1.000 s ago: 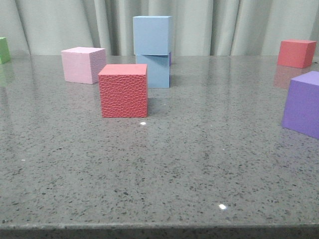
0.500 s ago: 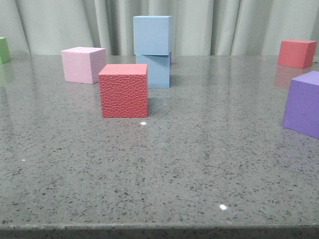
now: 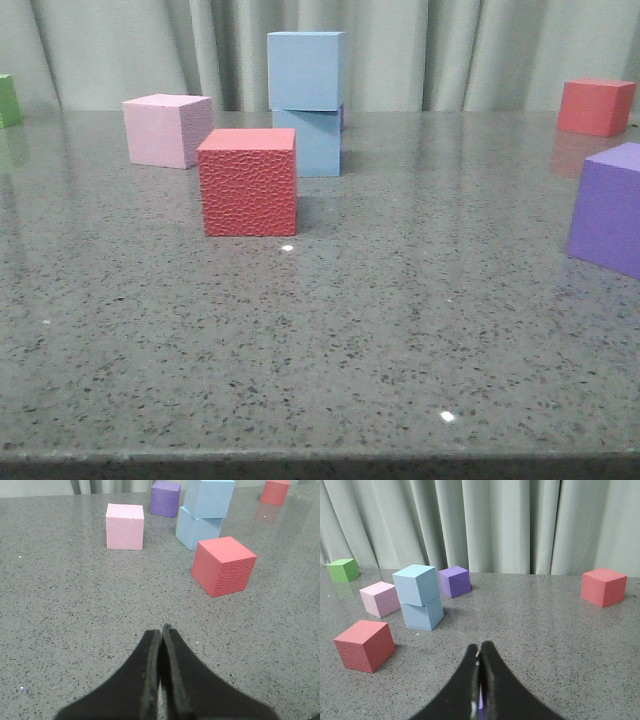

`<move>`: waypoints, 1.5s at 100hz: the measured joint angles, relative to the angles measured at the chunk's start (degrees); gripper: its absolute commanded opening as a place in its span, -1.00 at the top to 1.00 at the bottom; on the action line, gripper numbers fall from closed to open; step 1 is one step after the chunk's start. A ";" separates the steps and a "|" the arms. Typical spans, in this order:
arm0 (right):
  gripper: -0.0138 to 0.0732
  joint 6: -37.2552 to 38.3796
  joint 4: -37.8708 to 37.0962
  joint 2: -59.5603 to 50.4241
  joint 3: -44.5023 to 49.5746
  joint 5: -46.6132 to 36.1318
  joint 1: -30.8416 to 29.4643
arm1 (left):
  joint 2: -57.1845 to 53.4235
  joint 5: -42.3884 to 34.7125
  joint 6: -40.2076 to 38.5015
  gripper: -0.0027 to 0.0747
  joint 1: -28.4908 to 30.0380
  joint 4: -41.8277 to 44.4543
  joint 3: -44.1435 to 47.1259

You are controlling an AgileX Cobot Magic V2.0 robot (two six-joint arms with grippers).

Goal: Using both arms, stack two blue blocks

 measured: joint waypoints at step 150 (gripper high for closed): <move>0.94 0.00 0.00 0.00 0.00 -0.07 0.00 | -10.84 -28.20 22.54 0.98 33.38 -16.11 22.73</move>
